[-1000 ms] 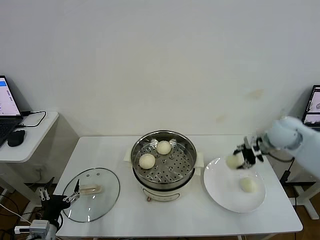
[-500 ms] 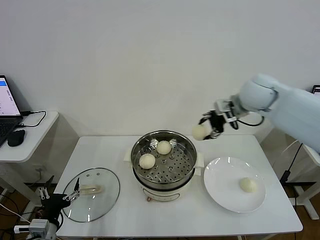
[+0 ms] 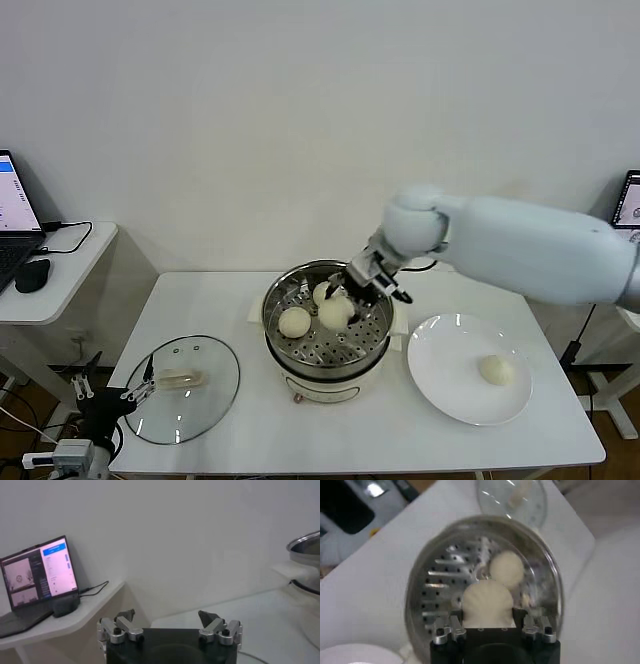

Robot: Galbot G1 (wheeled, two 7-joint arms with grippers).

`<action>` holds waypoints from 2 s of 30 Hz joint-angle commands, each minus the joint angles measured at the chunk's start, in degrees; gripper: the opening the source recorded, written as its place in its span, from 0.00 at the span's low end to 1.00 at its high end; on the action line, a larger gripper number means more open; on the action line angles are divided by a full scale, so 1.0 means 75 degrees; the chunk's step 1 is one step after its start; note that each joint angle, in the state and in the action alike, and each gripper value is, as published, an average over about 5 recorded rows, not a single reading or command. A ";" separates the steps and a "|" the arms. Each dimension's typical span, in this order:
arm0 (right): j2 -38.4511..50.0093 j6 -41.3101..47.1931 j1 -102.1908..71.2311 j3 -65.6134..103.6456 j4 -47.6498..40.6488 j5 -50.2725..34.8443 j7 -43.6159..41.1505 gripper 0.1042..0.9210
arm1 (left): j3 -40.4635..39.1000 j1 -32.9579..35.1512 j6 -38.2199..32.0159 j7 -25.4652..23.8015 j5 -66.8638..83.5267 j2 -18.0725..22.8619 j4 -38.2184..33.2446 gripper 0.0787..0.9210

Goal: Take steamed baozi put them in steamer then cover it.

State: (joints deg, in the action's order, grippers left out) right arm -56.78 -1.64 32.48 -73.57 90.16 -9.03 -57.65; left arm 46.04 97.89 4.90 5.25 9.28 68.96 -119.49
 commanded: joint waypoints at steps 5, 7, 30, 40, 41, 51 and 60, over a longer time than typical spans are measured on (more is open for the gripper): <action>-0.0745 -0.1927 -0.0373 -0.0436 -0.0419 0.1645 0.0158 0.63 | 0.0013 -0.0010 -0.0012 0.0012 -0.0010 0.0061 0.0053 0.88; -0.0745 -0.2039 -0.0484 -0.0416 -0.0476 0.1794 0.0175 0.63 | 0.0019 -0.0011 -0.0012 0.0015 -0.0010 0.0071 0.0062 0.88; -0.0212 -0.1975 -0.0036 -0.0335 -0.0231 0.1319 0.0147 0.87 | 0.0023 0.0019 -0.0040 0.0026 -0.0007 0.0087 0.0051 0.88; 0.1235 0.1796 0.0487 0.0341 0.0384 -0.0462 0.0457 0.88 | 0.0017 -0.0028 -0.0039 0.0022 0.0025 -0.0040 0.0052 0.88; 0.1394 0.2133 0.0505 0.0397 0.0467 -0.0668 0.0534 0.88 | 0.0015 -0.0031 -0.0040 0.0023 0.0030 -0.0055 0.0054 0.88; 0.3395 0.4318 0.0424 0.0652 0.1221 -0.1387 0.0540 0.88 | -0.0116 -0.0103 -0.0038 0.0022 0.0043 -0.0183 0.0052 0.88; 0.4766 0.2756 -0.0911 0.1353 0.0786 0.0140 -0.0815 0.88 | -0.0189 -0.0131 -0.0049 0.0027 0.0055 -0.0265 0.0103 0.88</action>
State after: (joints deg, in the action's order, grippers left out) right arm -31.42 20.04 31.54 -67.25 96.36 -12.44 -57.69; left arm 44.74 96.95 4.49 5.44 9.70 67.07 -118.84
